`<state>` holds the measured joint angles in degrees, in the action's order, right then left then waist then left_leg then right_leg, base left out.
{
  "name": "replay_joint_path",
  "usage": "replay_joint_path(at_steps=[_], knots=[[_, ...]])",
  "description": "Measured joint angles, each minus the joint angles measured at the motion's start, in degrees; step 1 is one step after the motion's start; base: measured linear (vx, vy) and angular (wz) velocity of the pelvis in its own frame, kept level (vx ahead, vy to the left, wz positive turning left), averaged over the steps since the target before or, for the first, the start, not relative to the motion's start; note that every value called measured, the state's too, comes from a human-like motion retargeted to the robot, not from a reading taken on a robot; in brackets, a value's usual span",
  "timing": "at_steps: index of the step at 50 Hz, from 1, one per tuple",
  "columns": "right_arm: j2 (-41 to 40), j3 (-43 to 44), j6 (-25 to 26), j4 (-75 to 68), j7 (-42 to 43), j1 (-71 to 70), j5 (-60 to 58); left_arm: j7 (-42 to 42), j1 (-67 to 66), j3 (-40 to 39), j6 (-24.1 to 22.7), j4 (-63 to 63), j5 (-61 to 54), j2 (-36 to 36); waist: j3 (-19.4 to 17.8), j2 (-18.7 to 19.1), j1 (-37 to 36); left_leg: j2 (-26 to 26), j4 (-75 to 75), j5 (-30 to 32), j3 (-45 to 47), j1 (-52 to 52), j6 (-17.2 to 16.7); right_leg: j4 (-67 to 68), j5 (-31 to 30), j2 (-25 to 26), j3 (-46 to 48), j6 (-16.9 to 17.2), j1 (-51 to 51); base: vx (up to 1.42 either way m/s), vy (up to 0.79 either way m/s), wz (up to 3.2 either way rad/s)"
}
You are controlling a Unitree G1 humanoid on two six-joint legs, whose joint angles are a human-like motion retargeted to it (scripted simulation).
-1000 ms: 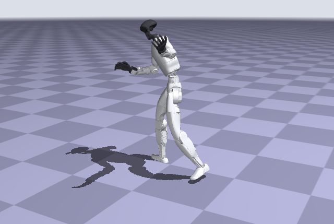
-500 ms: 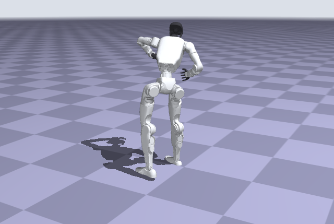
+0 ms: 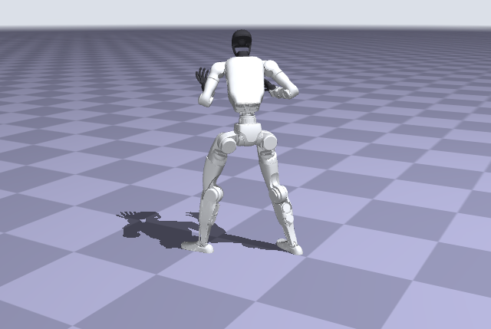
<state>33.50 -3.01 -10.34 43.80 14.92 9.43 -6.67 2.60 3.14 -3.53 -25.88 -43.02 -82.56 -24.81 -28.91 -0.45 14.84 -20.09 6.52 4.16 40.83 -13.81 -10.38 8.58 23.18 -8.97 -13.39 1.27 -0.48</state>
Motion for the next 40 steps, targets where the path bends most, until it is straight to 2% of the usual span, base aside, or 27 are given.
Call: replay_joint_path(at_steps=[3,5,7,8,10,12,13,15,17,18,20,21,22,25,28,30,32,33,34,35,37,40], knots=[[-5.63,-2.69,2.27,-1.10,0.49,-10.81,-4.71,2.77,5.32,4.39,1.31,-0.94,-10.30,6.11,2.34,-5.34,-7.16,3.08,4.30,-2.57,-5.55,-2.00,1.41,1.59,1.75,-2.95,7.20,0.89,3.61,0.39,0.22,1.66],[-7.10,-4.76,4.38,-3.37,4.56,-20.68,-9.50,3.15,8.45,8.64,2.65,1.31,-11.76,8.88,4.15,-7.77,-14.49,5.58,5.43,-3.95,-8.90,-3.87,2.06,2.03,1.34,-4.53,13.49,1.98,5.29,0.40,0.20,1.84],[-2.02,-7.24,8.09,-9.42,9.54,-34.38,-15.75,2.24,9.64,13.43,4.81,3.96,-8.29,10.82,4.70,-8.48,-23.36,7.69,5.24,-4.68,-12.05,-5.13,2.31,1.78,-0.36,-5.04,19.60,2.73,7.14,0.39,0.19,1.77],[3.03,-8.76,10.44,-14.07,11.04,-41.84,-18.65,2.13,8.97,15.53,5.91,4.77,-6.15,11.28,4.87,-8.42,-27.91,8.55,5.04,-5.00,-13.45,-5.63,2.25,1.48,-1.47,-5.06,22.06,3.09,7.99,0.38,0.19,1.56],[16.39,-15.76,15.61,-30.86,13.87,-59.46,-22.93,3.11,6.36,18.80,7.40,5.78,-2.44,10.89,4.74,-7.84,-36.85,9.98,4.99,-5.86,-15.57,-6.63,1.84,0.95,-3.72,-5.11,25.10,3.99,9.07,0.35,0.18,1.25],[25.86,-34.74,19.54,-60.24,16.21,-82.23,-23.05,5.72,1.74,19.56,7.30,6.39,-1.23,8.36,4.49,-7.22,-44.43,10.63,6.80,-7.66,-16.46,-8.24,1.22,0.83,-5.68,-5.45,25.27,5.12,9.01,0.34,0.18,0.80],[26.74,-47.34,20.10,-77.34,15.55,-94.35,-21.32,8.00,-1.24,18.80,6.81,6.96,-0.65,6.59,4.69,-6.43,-47.31,9.65,10.97,-9.96,-16.95,-10.30,0.28,0.58,-6.70,-5.08,24.87,5.45,9.09,0.34,0.18,0.58],[26.57,-60.65,20.86,-102.09,7.26,-108.32,-13.72,11.57,-7.01,17.52,8.19,7.55,-4.94,3.25,3.86,-5.84,-52.83,10.25,12.77,-11.80,-17.01,-11.32,0.33,0.59,-8.75,-5.80,23.30,6.67,8.87,0.35,0.19,0.44],[26.10,-57.49,20.60,-111.93,8.19,-113.30,0.16,13.65,-10.25,16.15,9.54,7.86,-9.45,0.76,3.18,-4.68,-55.81,11.31,12.75,-12.88,-17.50,-10.52,0.23,0.71,-11.60,-6.23,21.18,7.72,9.64,0.38,0.21,0.47],[26.19,-52.98,18.98,-110.51,11.08,-113.75,8.72,13.72,-10.28,15.42,9.16,7.74,-9.46,0.11,3.19,-3.70,-56.11,11.68,12.77,-13.40,-18.08,-9.81,0.17,0.91,-13.41,-6.11,19.88,8.01,10.29,0.41,0.22,0.53],[24.97,-41.22,14.44,-99.20,15.71,-107.13,20.72,10.78,-6.52,14.51,8.60,6.75,-6.51,-0.31,4.03,-1.86,-54.80,11.90,13.02,-14.49,-19.55,-7.54,0.32,2.22,-17.51,-5.17,16.45,8.18,11.81,0.44,0.22,0.51],[23.42,-36.14,12.75,-90.37,16.46,-99.61,21.88,7.76,-1.87,14.60,9.04,6.59,-1.81,-0.74,5.14,-1.40,-53.49,11.58,13.09,-14.96,-20.18,-6.01,0.50,3.93,-19.62,-4.24,14.14,8.27,12.08,0.46,0.22,0.39],[21.68,-32.01,11.71,-82.04,16.86,-92.36,21.01,4.37,3.69,14.65,9.32,7.06,3.88,-1.56,6.37,-1.00,-51.95,11.14,13.30,-15.50,-20.83,-4.57,0.85,6.12,-21.54,-3.22,11.91,8.34,12.03,0.46,0.21,0.30],[14.62,-26.70,13.09,-62.88,15.09,-73.93,4.59,-9.16,29.12,16.56,10.70,16.36,29.97,-7.51,10.75,-0.79,-45.04,9.04,15.41,-18.02,-22.89,-1.34,3.04,17.63,-24.30,0.03,7.76,8.07,8.28,0.43,0.18,0.23],[5.37,-22.20,10.41,-49.59,12.92,-56.50,-1.36,-24.82,61.67,30.47,18.56,45.27,63.91,-12.87,14.25,-2.04,-35.52,7.56,18.50,-21.28,-25.08,-0.02,5.45,30.25,-21.80,-0.69,12.39,4.87,1.14,0.36,0.14,0.31],[-0.16,-19.86,6.72,-43.40,14.65,-44.76,1.97,-33.96,81.94,45.55,26.30,76.29,81.71,-11.05,15.17,-2.47,-28.84,7.06,20.52,-23.47,-26.50,0.79,6.98,35.88,-18.83,-3.02,17.92,1.93,-3.03,0.32,0.14,0.36],[-3.34,-18.86,4.28,-40.43,16.76,-33.82,8.32,-34.75,92.96,57.36,32.20,108.10,85.91,-4.86,14.92,-2.80,-22.63,8.19,19.03,-24.68,-26.12,3.64,8.67,38.96,-15.49,-5.77,21.59,-0.01,-7.31,0.31,0.16,0.07],[-4.83,-17.61,2.74,-39.20,16.38,-27.76,12.58,-30.60,95.70,60.55,32.71,120.84,86.08,-1.91,14.82,-2.63,-19.73,7.71,19.80,-25.55,-26.01,4.47,8.55,38.95,-14.23,-5.82,23.13,-0.50,-8.98,0.33,0.15,-0.24],[-5.40,-15.99,1.39,-38.11,14.56,-21.48,16.90,-26.48,96.39,61.23,32.38,126.71,85.75,-1.97,14.86,-2.38,-16.87,7.17,20.57,-26.44,-25.50,5.48,8.43,38.18,-13.24,-5.34,24.15,-0.71,-10.62,0.35,0.15,-0.46],[-5.51,-14.20,0.12,-37.09,12.03,-15.09,21.27,-22.36,96.04,60.65,31.63,129.15,85.18,-3.53,14.97,-2.08,-14.03,6.61,21.36,-27.34,-24.79,6.58,8.32,37.02,-12.39,-4.60,24.91,-0.79,-12.24,0.36,0.15,-0.77],[-3.94,-8.87,-2.68,-35.18,6.25,-3.49,30.91,-20.22,91.22,56.87,28.44,118.06,83.73,-12.88,15.06,-2.55,-9.07,6.17,22.20,-28.91,-21.95,9.38,7.64,32.38,-12.30,-2.47,25.77,-0.05,-15.31,0.37,0.15,-1.07],[-0.81,-0.36,-5.26,-34.67,-1.70,9.98,46.76,-27.39,75.75,45.99,20.34,94.09,68.07,-25.86,15.48,-4.22,-1.78,7.85,22.43,-30.90,-17.50,14.21,6.70,21.76,-15.32,0.53,27.35,2.58,-17.87,0.39,0.16,-1.04]])
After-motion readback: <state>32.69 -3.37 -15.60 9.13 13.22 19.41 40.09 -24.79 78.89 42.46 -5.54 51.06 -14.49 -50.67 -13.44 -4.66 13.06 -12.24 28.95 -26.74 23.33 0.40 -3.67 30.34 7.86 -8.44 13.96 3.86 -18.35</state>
